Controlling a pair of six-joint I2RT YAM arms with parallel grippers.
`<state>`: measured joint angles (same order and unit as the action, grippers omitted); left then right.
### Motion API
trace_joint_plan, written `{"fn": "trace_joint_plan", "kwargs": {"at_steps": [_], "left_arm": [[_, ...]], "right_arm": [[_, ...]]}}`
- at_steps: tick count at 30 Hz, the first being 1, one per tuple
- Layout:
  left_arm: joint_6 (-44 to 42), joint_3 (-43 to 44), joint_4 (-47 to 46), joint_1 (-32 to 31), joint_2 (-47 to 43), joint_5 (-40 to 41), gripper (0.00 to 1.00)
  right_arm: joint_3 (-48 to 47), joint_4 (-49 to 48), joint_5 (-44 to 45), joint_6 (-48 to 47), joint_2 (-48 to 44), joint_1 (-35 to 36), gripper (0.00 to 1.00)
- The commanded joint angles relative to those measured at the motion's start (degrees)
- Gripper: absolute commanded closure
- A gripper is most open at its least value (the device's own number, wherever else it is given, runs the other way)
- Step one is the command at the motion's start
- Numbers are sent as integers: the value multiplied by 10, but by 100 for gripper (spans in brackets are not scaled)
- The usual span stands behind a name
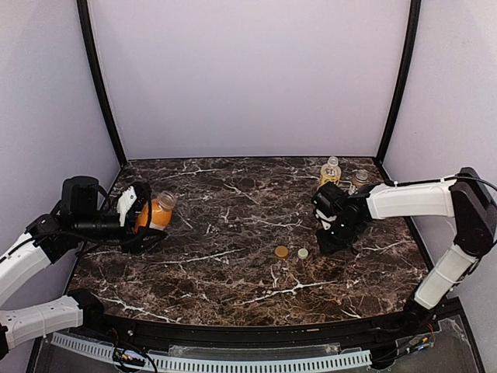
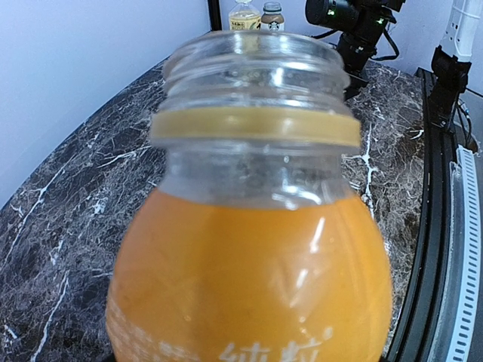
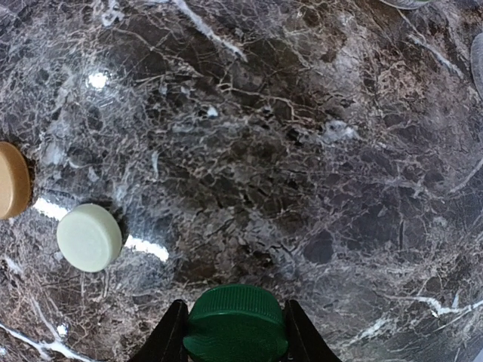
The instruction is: Unscrew the bottle caps
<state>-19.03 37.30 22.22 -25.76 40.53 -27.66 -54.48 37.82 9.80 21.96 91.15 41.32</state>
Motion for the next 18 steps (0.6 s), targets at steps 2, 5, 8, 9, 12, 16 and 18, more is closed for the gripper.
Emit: {"fn": "trace_joint_plan", "kwargs": {"at_steps": [2, 5, 8, 9, 12, 16, 18], "left_arm": [[4, 0, -12, 4, 0, -12, 73], [0, 4, -12, 4, 3, -11, 73], [0, 7, -11, 4, 4, -13, 73], [0, 8, -11, 4, 5, -14, 73], [0, 12, -10, 4, 7, -17, 73], [-3, 17, -10, 5, 11, -18, 73], [-3, 18, -10, 4, 11, -20, 73]], "right_arm": [[3, -43, -10, 1, 28, -5, 95], [7, -51, -17, -3, 38, -7, 88], [8, -54, -25, -5, 46, -10, 82], [9, -55, -27, -6, 47, -11, 77], [9, -55, -36, -8, 51, -12, 56], [2, -48, -39, -11, 45, -12, 33], [-9, -38, -37, -13, 38, -12, 28]]}}
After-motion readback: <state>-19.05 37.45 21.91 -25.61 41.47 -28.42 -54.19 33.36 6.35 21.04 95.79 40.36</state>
